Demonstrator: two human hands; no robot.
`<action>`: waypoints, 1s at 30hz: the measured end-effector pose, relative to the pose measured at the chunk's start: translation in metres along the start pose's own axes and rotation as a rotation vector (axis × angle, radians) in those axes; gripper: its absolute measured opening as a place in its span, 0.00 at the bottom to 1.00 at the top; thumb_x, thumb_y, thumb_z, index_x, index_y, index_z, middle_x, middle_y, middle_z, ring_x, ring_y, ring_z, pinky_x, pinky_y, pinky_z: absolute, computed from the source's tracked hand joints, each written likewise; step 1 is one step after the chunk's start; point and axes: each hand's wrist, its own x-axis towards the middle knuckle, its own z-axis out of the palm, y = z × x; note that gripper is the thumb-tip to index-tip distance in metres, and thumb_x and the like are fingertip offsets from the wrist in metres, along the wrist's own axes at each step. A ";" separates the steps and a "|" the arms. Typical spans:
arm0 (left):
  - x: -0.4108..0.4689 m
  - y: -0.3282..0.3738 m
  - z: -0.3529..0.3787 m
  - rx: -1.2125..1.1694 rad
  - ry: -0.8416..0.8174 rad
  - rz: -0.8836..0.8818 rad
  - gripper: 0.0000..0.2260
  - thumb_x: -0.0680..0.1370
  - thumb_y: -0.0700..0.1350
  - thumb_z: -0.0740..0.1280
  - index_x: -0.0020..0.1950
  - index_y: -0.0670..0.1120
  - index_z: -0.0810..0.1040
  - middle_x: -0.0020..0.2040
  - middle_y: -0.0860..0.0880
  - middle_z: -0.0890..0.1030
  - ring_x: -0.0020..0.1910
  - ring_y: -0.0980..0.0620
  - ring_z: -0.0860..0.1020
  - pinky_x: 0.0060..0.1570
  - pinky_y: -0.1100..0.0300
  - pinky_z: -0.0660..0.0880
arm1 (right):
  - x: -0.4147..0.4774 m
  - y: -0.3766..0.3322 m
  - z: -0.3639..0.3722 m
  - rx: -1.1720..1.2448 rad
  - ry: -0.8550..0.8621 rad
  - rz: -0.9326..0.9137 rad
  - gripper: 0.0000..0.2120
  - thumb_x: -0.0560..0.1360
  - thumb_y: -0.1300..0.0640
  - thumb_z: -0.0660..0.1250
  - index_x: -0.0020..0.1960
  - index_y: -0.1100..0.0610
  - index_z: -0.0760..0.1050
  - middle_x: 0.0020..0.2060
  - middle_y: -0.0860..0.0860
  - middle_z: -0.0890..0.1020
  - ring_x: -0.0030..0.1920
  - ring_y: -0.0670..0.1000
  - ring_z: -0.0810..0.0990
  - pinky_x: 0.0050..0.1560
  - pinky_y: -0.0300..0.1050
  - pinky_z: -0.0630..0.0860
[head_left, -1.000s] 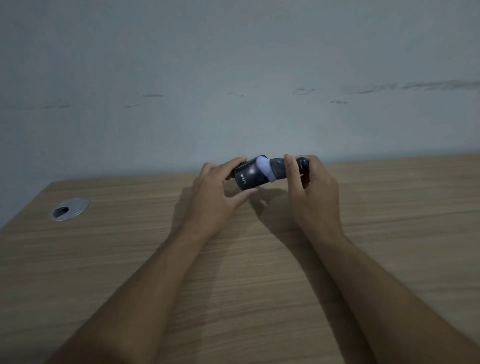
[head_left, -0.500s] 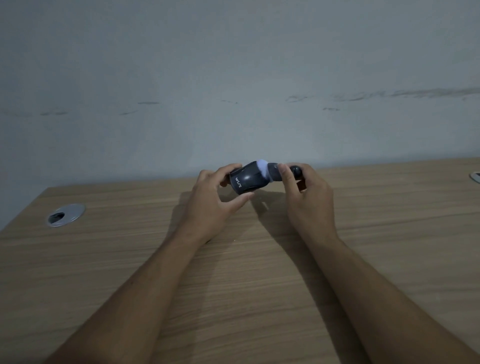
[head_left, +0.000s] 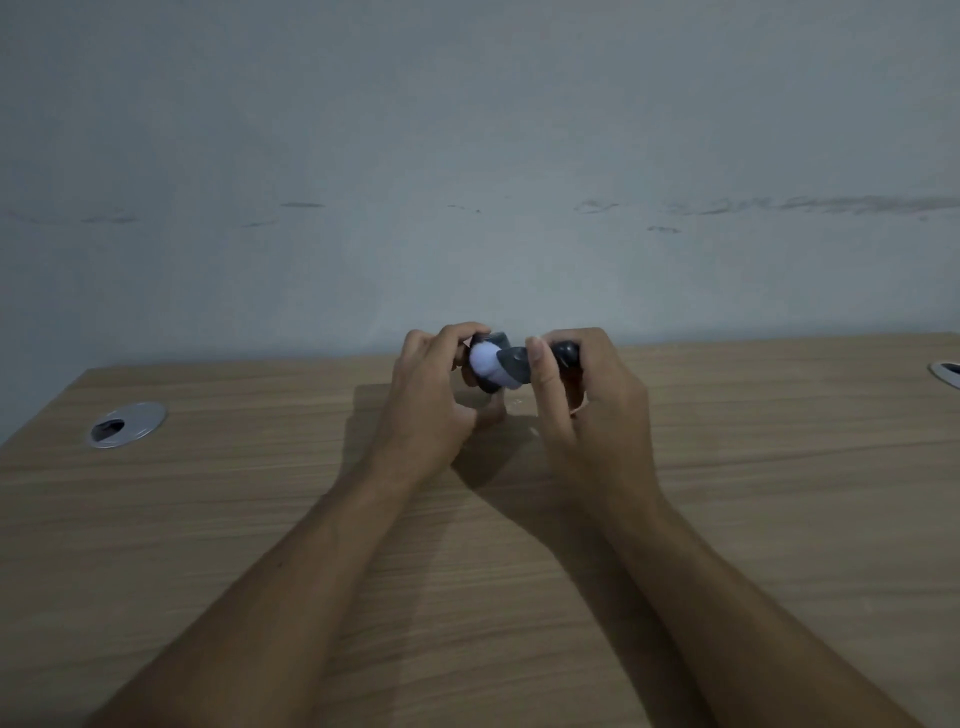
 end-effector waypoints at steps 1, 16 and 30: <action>0.002 -0.002 0.001 -0.012 0.005 0.006 0.33 0.67 0.40 0.83 0.70 0.54 0.78 0.60 0.53 0.74 0.62 0.48 0.78 0.64 0.49 0.79 | -0.001 -0.002 0.000 -0.029 0.015 -0.051 0.12 0.87 0.52 0.67 0.56 0.61 0.81 0.46 0.49 0.83 0.41 0.43 0.77 0.45 0.27 0.70; 0.006 0.001 -0.002 0.121 0.042 0.182 0.31 0.65 0.40 0.85 0.67 0.45 0.81 0.47 0.69 0.66 0.54 0.44 0.76 0.53 0.44 0.79 | -0.007 0.006 0.001 -0.207 -0.079 -0.166 0.10 0.85 0.51 0.71 0.54 0.59 0.84 0.45 0.50 0.80 0.39 0.44 0.71 0.43 0.36 0.66; 0.001 -0.002 -0.004 0.266 -0.015 0.337 0.30 0.71 0.51 0.79 0.73 0.56 0.78 0.52 0.60 0.82 0.56 0.53 0.75 0.51 0.51 0.68 | 0.009 0.019 -0.014 -0.099 0.065 0.029 0.08 0.87 0.53 0.69 0.59 0.57 0.81 0.50 0.50 0.84 0.44 0.46 0.80 0.48 0.39 0.76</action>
